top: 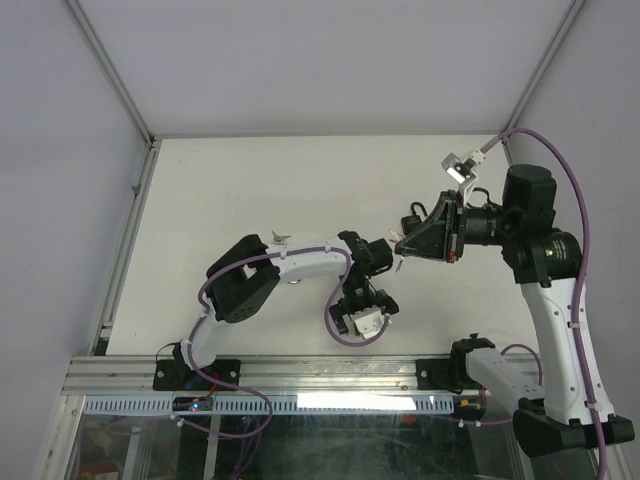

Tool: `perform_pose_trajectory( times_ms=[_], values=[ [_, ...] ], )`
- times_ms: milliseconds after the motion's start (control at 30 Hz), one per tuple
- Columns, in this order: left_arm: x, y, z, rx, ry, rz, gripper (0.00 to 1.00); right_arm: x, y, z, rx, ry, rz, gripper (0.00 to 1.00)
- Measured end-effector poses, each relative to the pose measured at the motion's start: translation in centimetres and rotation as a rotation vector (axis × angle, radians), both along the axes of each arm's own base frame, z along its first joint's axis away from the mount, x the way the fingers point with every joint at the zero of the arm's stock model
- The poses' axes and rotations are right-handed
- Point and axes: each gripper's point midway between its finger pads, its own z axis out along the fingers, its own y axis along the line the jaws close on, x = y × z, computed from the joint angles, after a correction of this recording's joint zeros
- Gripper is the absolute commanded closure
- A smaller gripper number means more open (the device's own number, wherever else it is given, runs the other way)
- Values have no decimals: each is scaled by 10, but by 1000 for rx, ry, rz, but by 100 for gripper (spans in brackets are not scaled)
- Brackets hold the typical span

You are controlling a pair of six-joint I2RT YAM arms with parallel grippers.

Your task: Unlock with the key

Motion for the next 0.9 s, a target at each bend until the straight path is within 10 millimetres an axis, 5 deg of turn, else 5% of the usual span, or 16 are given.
perform_pose_trajectory(
  times_ms=[133,233,367,467,600,767,900],
  values=[
    [10,-10,12,-91,5,56,1,4,2,5,10,37,10,100],
    [28,-16,45,-197,5,133,1,5,2,12,6,71,-5,100],
    [84,-2,143,-412,-50,355,1,10,0,14,-15,137,-58,100],
    [127,41,229,-640,-219,547,1,17,2,-1,-15,263,-99,100],
    [117,82,301,-990,-538,569,2,33,9,-39,21,489,-140,100],
    [120,67,338,-1227,-777,489,8,43,30,-54,47,651,-125,100],
    [132,50,327,-1270,-918,435,36,36,49,-47,43,642,-75,100]
  ],
)
